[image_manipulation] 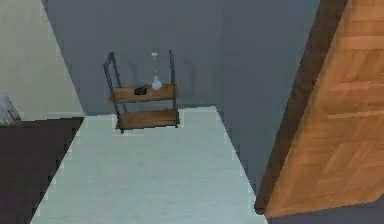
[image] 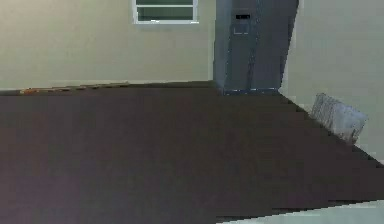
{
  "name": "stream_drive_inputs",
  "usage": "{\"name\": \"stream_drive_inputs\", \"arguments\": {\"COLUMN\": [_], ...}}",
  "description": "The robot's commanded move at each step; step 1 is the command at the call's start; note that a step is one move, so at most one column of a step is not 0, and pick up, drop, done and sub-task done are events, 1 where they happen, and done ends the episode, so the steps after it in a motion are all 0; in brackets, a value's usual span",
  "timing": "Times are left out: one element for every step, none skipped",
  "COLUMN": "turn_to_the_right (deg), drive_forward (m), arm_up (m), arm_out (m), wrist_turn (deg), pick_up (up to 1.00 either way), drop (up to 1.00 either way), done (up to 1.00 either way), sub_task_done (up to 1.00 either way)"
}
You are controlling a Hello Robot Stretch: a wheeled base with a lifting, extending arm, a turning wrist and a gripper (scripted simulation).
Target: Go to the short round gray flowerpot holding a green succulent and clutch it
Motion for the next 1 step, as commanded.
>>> {"name": "stream_drive_inputs", "arguments": {"turn_to_the_right": [36.0], "drive_forward": [0.00], "arm_up": [0.00], "arm_out": [0.00], "wrist_turn": [0.0], "pick_up": [0.00], "drop": [0.00], "done": [0.00], "sub_task_done": [0.00]}}
